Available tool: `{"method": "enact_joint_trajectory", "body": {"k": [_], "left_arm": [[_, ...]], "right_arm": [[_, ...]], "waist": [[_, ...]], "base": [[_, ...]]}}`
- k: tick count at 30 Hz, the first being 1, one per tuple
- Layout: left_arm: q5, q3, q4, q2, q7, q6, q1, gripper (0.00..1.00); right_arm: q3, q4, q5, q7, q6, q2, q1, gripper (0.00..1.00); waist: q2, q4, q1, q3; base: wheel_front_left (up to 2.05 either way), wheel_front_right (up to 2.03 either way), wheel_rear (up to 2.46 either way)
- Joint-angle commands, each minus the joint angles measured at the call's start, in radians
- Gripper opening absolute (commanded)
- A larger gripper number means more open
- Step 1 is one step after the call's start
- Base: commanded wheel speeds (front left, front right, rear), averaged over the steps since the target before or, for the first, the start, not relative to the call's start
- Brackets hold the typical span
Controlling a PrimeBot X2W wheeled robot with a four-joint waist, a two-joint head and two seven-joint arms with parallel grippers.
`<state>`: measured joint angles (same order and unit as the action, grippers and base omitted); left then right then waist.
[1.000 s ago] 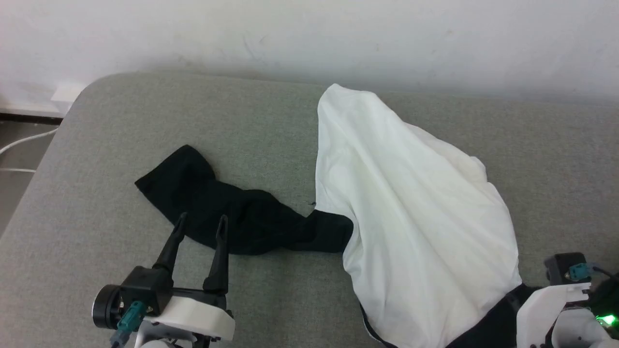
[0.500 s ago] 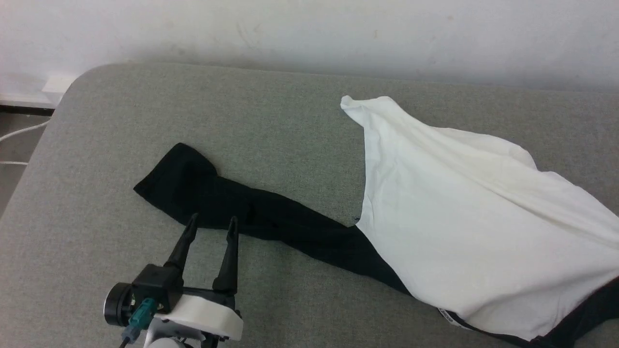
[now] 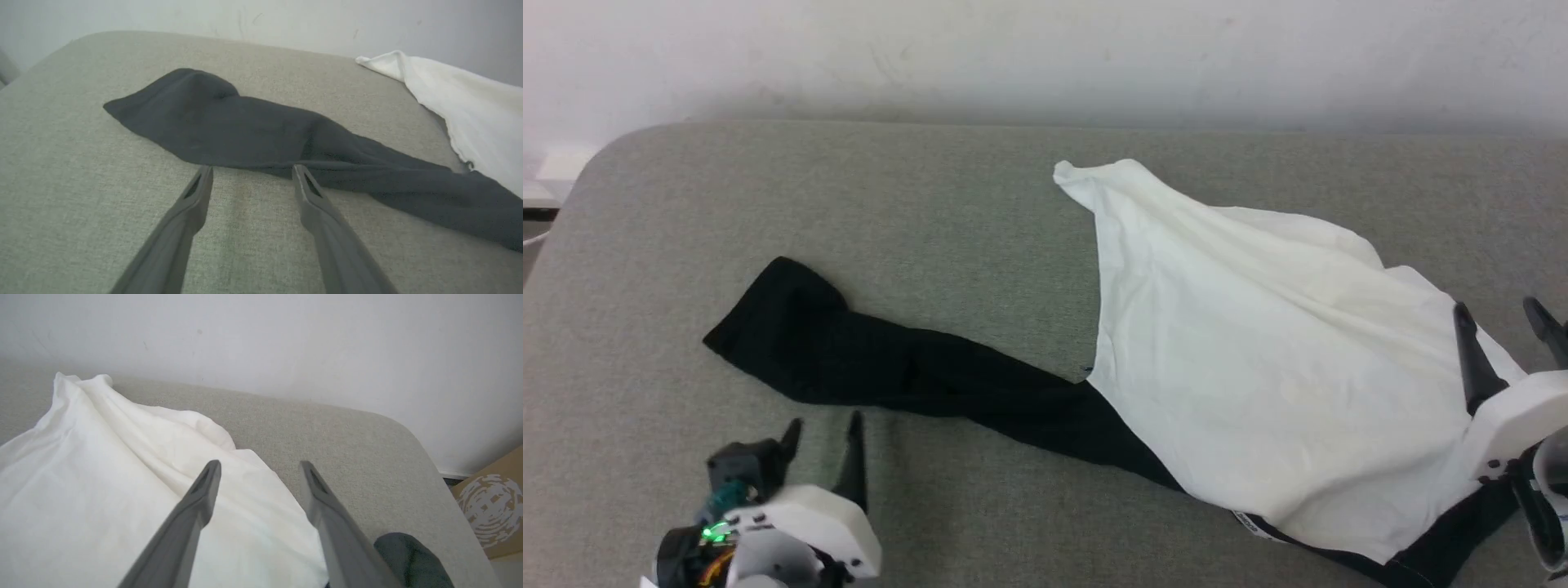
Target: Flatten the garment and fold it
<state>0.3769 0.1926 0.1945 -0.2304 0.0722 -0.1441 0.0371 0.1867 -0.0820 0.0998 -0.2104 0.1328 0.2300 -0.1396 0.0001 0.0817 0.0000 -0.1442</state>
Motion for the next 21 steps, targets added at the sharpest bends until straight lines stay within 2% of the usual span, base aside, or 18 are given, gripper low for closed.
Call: {"method": "enact_joint_trajectory", "body": {"k": [1,3,8,15,19,20,21], "left_arm": [[0.009,-0.014,0.005,-0.006,-0.016,-0.015,0.02,1.0],[0.032,-0.04,0.025,-0.012,-0.085,-0.045,0.038,1.0],[0.108,-0.108,0.055,-0.012,-0.174,-0.079,0.099,1.0],[0.141,-0.129,0.154,-0.039,-0.3,-0.113,0.158,1.0],[0.157,-0.119,0.193,-0.047,-0.358,-0.104,0.164,1.0],[0.159,-0.117,0.191,-0.048,-0.353,-0.094,0.165,0.0],[0.163,-0.121,0.184,-0.048,-0.338,-0.088,0.164,0.0]], "right_arm": [[-0.003,0.017,0.006,0.012,-0.002,-0.011,0.008,1.0],[-0.018,0.07,0.007,0.038,-0.002,-0.034,0.025,1.0],[-0.051,0.152,0.009,0.075,-0.002,-0.086,0.061,1.0],[-0.079,0.154,0.015,0.104,-0.002,-0.11,0.076,1.0],[-0.083,0.138,0.016,0.112,-0.002,-0.114,0.08,1.0],[-0.084,0.132,0.015,0.115,-0.002,-0.113,0.08,1.0],[-0.085,0.126,0.015,0.117,-0.002,-0.112,0.08,1.0]], "waist": [[-0.0001,-0.022,0.0,-0.01],[-0.0001,-0.037,0.0,-0.019],[-0.0001,-0.067,0.0,-0.044],[-0.0001,-0.096,0.0,-0.074],[-0.0001,-0.105,0.0,-0.081],[-0.0001,-0.106,0.0,-0.08],[-0.0001,-0.108,0.0,-0.078]], "base": [[0.0,0.0,0.0],[0.0,0.0,0.0],[0.0,0.0,0.0],[0.0,0.0,0.0],[0.0,0.0,0.0],[0.0,0.0,0.0],[0.0,0.0,0.0]]}}
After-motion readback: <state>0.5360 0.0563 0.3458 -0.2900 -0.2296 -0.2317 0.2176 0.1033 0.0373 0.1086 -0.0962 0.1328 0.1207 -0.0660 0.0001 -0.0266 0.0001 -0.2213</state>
